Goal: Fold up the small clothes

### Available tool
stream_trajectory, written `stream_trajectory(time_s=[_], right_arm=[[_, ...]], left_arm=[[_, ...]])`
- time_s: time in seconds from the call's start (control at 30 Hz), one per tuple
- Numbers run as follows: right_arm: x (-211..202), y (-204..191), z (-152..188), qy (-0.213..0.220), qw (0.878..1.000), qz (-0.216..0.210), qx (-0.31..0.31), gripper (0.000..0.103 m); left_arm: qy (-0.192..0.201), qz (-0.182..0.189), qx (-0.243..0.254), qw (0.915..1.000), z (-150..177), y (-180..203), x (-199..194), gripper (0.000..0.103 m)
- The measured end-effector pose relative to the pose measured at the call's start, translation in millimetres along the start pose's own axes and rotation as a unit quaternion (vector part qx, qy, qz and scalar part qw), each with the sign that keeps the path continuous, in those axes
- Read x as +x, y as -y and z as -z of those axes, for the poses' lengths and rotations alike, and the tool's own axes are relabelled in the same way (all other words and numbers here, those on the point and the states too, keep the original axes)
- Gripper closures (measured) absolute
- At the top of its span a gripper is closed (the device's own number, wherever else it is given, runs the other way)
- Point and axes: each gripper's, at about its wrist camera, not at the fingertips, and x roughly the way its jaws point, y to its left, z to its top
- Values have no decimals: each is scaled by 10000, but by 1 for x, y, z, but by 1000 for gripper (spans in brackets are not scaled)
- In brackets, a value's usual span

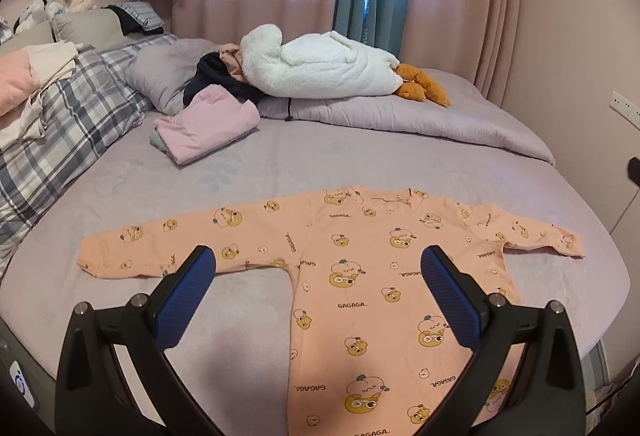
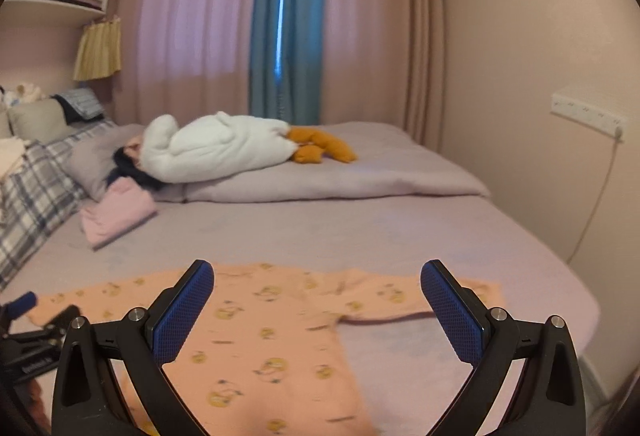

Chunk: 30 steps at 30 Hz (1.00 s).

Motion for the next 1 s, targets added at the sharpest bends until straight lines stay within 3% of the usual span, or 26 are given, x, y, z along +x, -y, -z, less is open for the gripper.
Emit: stream_trajectory(time_s=[0.17, 0.5, 0.7, 0.87, 0.93, 1.0], right_arm=[[-5, 9, -4, 40, 9999, 93, -65, 1], [1, -14, 2, 25, 9971, -766, 2, 1], [32, -46, -10, 103, 9918, -1271, -30, 1], [90, -85, -26, -101, 9905, -1330, -328, 1], [102, -92, -27, -307, 9889, -1416, -333, 1], [109, -93, -23, -490, 9860, -1588, -150, 1]], left_arm=[[-21, 81, -145, 9999, 2, -1, -3, 0], [105, -116, -203, 9997, -4, -13, -7, 0], [-23, -290, -362, 9989, -20, -24, 31, 0], [-409, -649, -289, 9966, -52, -26, 89, 1], [-500, -806, -233, 9952, -60, -23, 95, 2], [-472, -676, -242, 9963, -60, -21, 91, 1]])
